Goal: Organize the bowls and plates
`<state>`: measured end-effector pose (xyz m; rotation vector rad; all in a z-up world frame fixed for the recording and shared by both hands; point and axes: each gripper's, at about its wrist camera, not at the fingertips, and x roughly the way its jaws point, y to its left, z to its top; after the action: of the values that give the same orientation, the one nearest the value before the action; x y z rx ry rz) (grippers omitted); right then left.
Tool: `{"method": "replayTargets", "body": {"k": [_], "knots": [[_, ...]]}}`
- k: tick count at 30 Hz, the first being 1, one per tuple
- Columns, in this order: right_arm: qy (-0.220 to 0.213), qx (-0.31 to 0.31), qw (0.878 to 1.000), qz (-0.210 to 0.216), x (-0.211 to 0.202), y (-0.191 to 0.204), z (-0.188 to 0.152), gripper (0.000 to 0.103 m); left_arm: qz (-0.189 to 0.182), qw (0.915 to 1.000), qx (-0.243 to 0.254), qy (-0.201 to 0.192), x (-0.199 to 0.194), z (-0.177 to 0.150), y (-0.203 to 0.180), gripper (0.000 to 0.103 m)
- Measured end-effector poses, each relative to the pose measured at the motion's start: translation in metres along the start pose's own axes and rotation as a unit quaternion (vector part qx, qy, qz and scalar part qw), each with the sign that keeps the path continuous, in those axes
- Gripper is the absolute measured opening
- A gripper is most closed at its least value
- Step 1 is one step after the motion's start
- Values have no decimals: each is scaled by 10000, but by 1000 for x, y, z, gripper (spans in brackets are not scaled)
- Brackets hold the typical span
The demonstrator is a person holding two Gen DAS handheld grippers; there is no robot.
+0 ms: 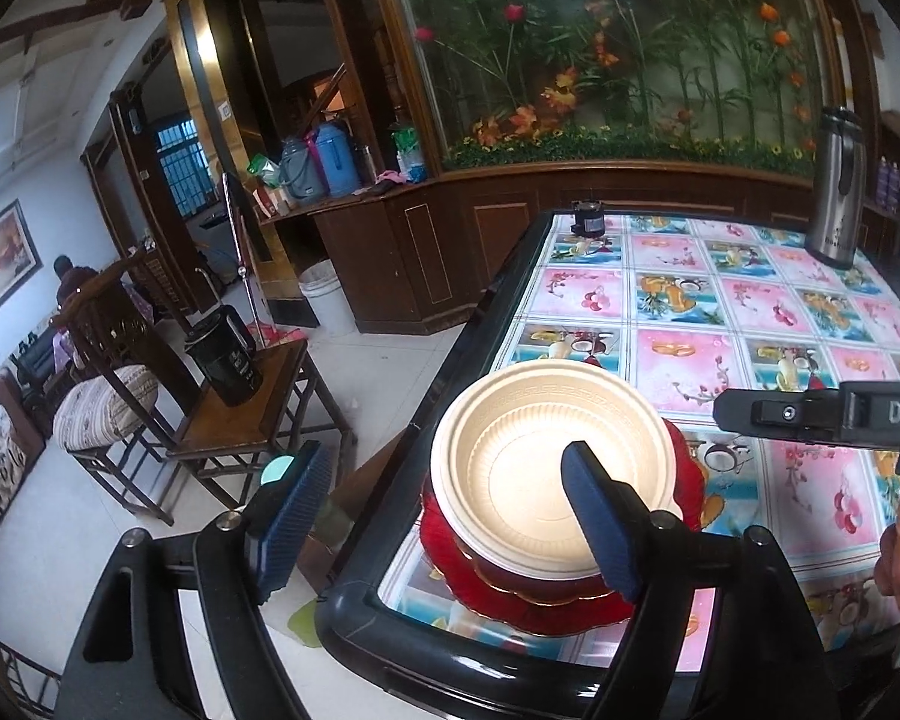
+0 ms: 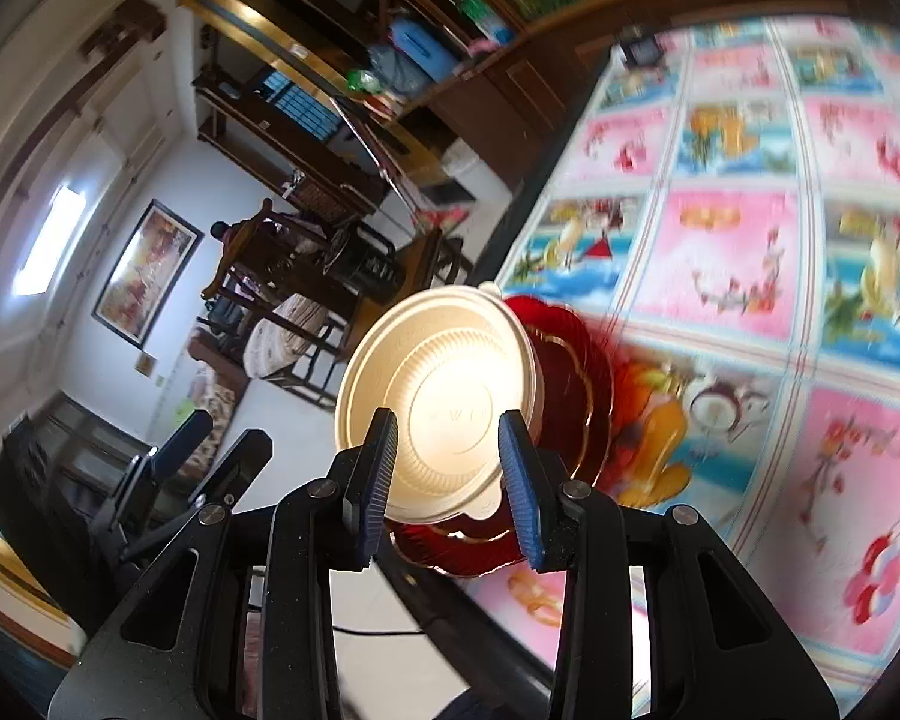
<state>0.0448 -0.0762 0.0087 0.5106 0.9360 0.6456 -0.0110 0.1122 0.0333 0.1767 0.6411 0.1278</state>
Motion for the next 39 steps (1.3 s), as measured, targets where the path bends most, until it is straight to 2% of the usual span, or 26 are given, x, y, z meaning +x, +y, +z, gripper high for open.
{"method": "replayTargets", "body": {"k": [5, 13, 17, 31, 34, 36, 39], "knots": [[-573, -553, 9965, -246, -17, 12, -7, 35, 28, 9999, -168, -29, -1, -4, 1, 80], [-1141, -1362, 9826, -548, -32, 32, -28, 35, 58, 9987, -494, -132, -3, -10, 6, 80], [-1348, -1527, 9770, -636, -36, 36, -37, 35, 130, 9974, -657, -278, -6, -12, 10, 81], [-1389, -1836, 9710, -652, -30, 48, -56, 35, 55, 9942, -980, -447, -7, -18, 15, 87], [-1362, -1864, 9710, -615, -29, 51, -58, 35, 67, 9934, -1030, -500, -8, -19, 16, 93], [-1349, -1874, 9711, -603, -27, 54, -58, 35, 58, 9932, -1033, -525, -7, -19, 16, 103], [-1311, -1890, 9715, -571, -25, 56, -59, 35, -42, 9926, -1060, -591, -9, -20, 15, 102]]}}
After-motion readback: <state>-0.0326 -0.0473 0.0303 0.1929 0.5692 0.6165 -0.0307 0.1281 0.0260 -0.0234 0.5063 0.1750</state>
